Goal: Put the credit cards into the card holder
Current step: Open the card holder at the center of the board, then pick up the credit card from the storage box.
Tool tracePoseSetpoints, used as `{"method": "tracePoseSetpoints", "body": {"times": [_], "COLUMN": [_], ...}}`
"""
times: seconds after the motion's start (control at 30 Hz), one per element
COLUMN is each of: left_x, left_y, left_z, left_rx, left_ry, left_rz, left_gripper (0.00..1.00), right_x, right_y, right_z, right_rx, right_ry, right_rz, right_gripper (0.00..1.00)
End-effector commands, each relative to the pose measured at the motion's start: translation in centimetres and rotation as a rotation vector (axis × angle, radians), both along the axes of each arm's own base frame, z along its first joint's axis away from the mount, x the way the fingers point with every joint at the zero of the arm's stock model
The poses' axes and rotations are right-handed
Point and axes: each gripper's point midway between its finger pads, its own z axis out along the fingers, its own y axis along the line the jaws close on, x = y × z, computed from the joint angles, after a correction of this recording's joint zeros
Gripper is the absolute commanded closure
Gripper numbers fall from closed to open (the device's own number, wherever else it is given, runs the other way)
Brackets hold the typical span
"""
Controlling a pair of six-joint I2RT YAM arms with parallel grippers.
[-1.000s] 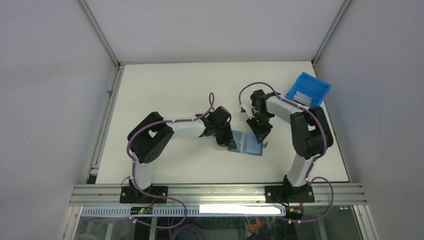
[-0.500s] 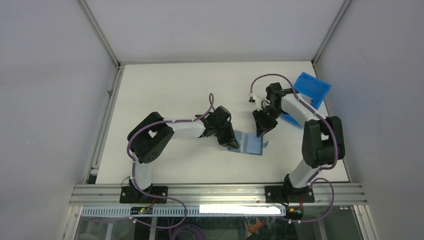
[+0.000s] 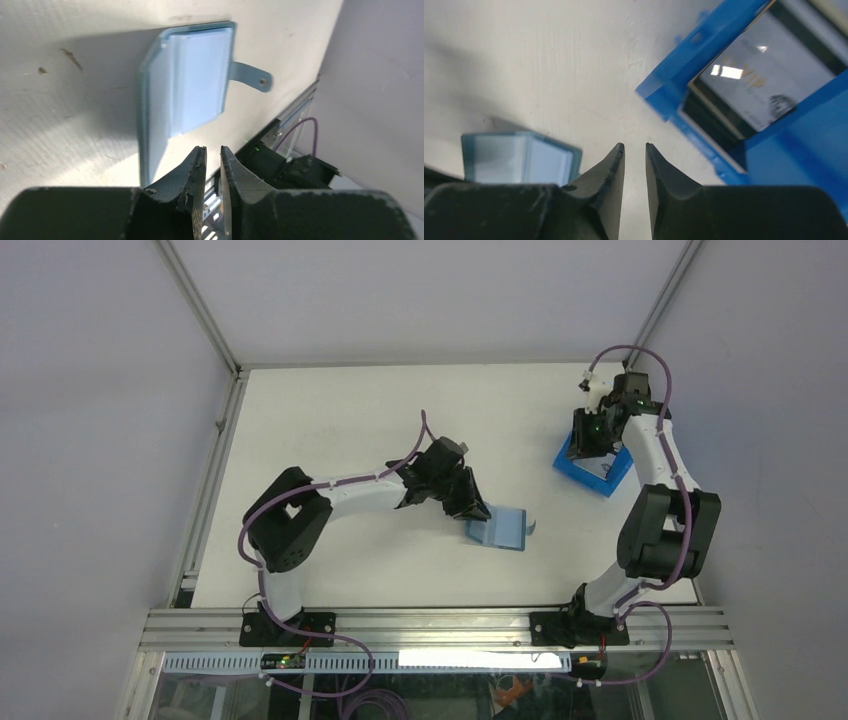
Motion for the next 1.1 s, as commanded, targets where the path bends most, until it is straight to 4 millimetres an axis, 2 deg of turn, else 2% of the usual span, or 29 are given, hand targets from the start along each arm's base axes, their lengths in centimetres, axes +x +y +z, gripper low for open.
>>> {"method": "tracePoseSetpoints", "body": {"times": [0.0, 0.1, 0.17, 0.3, 0.4, 0.5, 0.6, 0.77, 0.93, 1.07], "left_x": [0.7, 0.6, 0.5, 0.3, 0.0, -0.4, -0.7, -1.2, -1.4, -1.5], "left_y": [-1.0, -0.7, -0.4, 0.9, 2.0, 2.8, 3.2, 3.6, 3.9, 3.9], "left_z": [7.7, 9.1, 10.3, 11.9, 13.0, 13.8, 14.2, 12.9, 12.4, 12.1], "left_rx": [-0.147, -0.165, -0.179, -0.183, -0.183, -0.192, -0.204, -0.207, -0.208, -0.21], "left_ry": [-0.178, -0.218, -0.255, -0.335, -0.392, -0.428, -0.44, -0.402, -0.392, -0.381], "left_rz": [-0.024, -0.032, -0.035, -0.038, -0.04, -0.041, -0.035, -0.017, -0.005, 0.0], "left_gripper": [0.81, 0.8, 0.8, 0.78, 0.75, 0.74, 0.74, 0.73, 0.73, 0.73], "right_x": [5.4, 6.5, 6.7, 5.0, 3.1, 2.4, 2.4, 2.9, 3.2, 2.9], "right_y": [-3.4, -4.7, -5.2, -4.7, -4.6, -5.2, -5.5, -5.7, -5.7, -5.0], "right_z": [1.8, 1.9, 1.9, 1.2, -0.1, -1.2, -1.8, -3.3, -4.6, -4.9], "right_rx": [-0.128, -0.173, -0.183, -0.123, -0.128, -0.154, -0.161, -0.165, -0.155, -0.122], "right_ry": [-0.126, -0.129, -0.126, -0.073, -0.011, 0.016, 0.021, 0.028, 0.047, 0.06], "right_rz": [-0.094, -0.113, -0.095, 0.11, 0.283, 0.371, 0.418, 0.477, 0.521, 0.532], "right_gripper": [0.75, 0.75, 0.69, 0.5, 0.33, 0.27, 0.25, 0.25, 0.26, 0.32]}}
